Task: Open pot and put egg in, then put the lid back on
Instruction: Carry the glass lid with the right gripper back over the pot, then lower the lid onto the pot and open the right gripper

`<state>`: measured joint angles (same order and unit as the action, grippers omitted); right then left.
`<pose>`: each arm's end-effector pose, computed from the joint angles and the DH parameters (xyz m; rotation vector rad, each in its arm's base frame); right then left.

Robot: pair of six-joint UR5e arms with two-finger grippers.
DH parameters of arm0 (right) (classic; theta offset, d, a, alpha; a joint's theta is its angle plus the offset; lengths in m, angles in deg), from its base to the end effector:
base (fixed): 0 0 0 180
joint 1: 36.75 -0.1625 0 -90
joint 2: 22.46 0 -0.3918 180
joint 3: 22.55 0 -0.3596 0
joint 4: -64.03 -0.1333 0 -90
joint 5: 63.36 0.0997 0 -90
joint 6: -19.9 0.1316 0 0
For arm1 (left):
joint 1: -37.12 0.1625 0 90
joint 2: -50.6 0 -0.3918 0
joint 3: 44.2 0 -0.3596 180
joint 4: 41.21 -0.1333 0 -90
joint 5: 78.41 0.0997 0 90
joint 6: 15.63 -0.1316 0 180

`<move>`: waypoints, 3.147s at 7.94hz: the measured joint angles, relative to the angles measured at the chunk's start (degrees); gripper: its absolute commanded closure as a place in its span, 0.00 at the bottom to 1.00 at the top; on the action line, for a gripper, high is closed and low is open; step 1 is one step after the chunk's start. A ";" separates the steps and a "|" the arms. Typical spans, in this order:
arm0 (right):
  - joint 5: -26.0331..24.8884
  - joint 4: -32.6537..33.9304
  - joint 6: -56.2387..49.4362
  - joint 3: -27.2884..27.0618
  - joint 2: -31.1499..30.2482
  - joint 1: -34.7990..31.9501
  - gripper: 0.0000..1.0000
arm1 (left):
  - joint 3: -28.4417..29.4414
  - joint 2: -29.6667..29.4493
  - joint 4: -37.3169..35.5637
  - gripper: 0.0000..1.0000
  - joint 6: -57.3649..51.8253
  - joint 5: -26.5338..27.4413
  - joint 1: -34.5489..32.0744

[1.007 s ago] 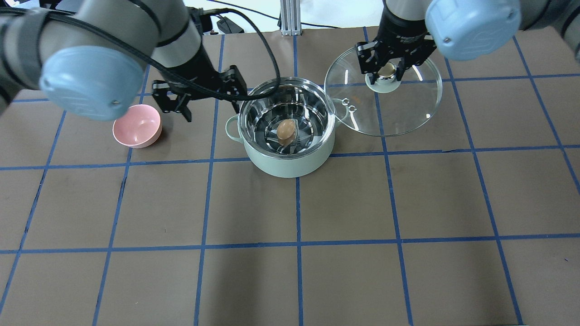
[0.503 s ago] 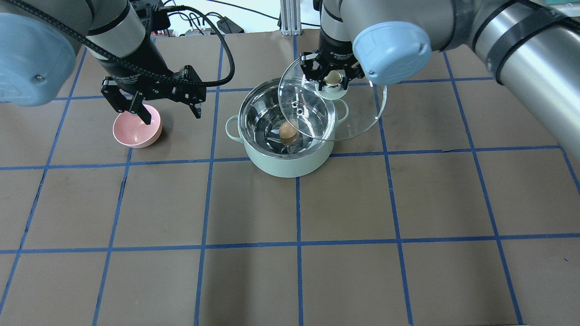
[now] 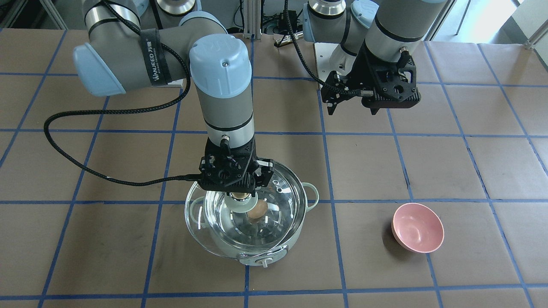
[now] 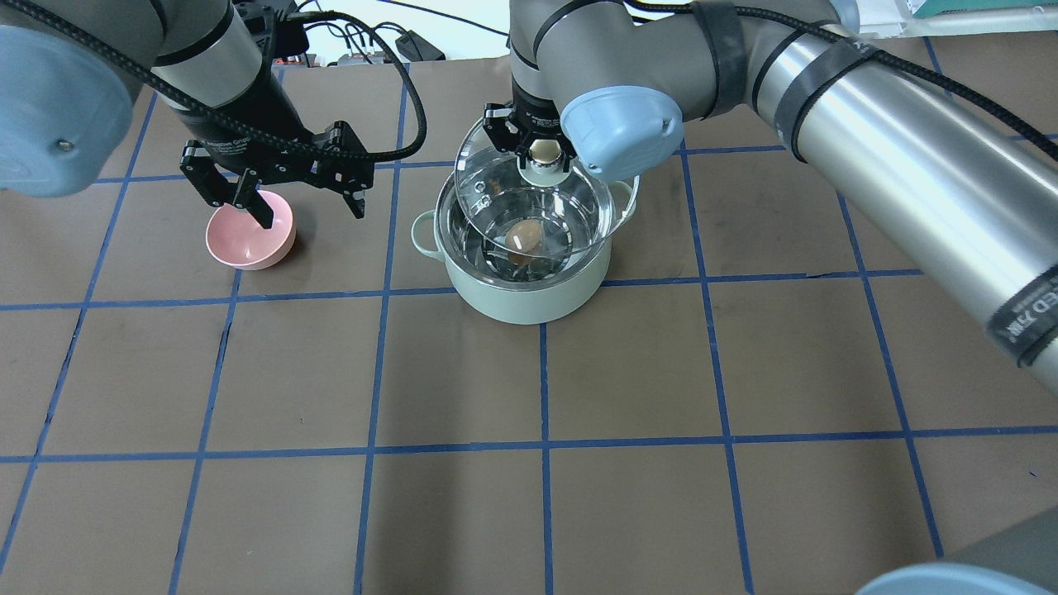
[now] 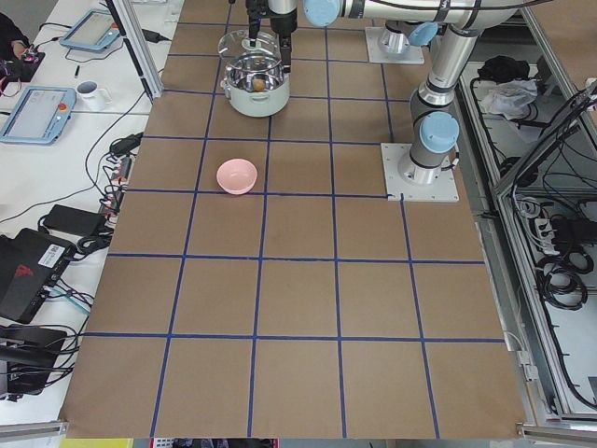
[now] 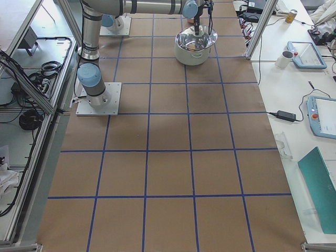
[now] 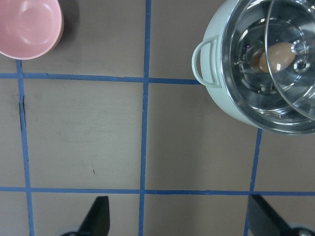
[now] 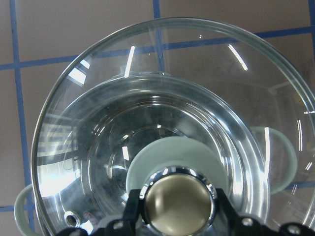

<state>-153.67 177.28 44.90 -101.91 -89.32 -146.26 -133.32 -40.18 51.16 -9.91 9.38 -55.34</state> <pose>0.3346 -0.5472 0.3343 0.1475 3.0602 -0.2699 -0.1580 -0.4530 0.4195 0.0895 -3.1040 -0.0656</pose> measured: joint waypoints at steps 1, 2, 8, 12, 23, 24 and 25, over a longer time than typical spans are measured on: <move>0.08 0.94 1.39 0.16 0.88 -0.35 0.82 | 0.00 0.10 0.00 0.00 -0.02 0.00 0.00; 0.66 1.14 2.15 0.22 1.38 -0.55 0.82 | 0.03 0.22 0.00 0.00 -0.09 0.01 0.04; 4.81 -5.78 3.89 1.43 1.98 -0.71 0.78 | 0.08 0.43 0.04 0.00 -1.63 0.12 0.12; 5.65 -6.09 3.87 1.65 2.38 -0.71 0.77 | 0.08 0.43 0.08 0.00 -1.77 0.17 0.09; 4.40 -5.93 3.00 2.86 4.44 -0.71 0.00 | -0.14 0.43 0.13 0.00 -1.77 0.18 0.02; 4.48 -5.93 2.82 2.86 4.31 -0.69 0.00 | -0.16 0.43 0.16 0.00 -1.77 0.18 0.01; 4.79 -5.89 2.79 2.88 4.16 -0.69 0.00 | -0.17 0.43 0.17 0.00 -1.77 0.18 0.00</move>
<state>-148.88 171.39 47.69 -99.02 -85.17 -146.95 -133.49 -39.75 51.34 -11.68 9.57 -55.34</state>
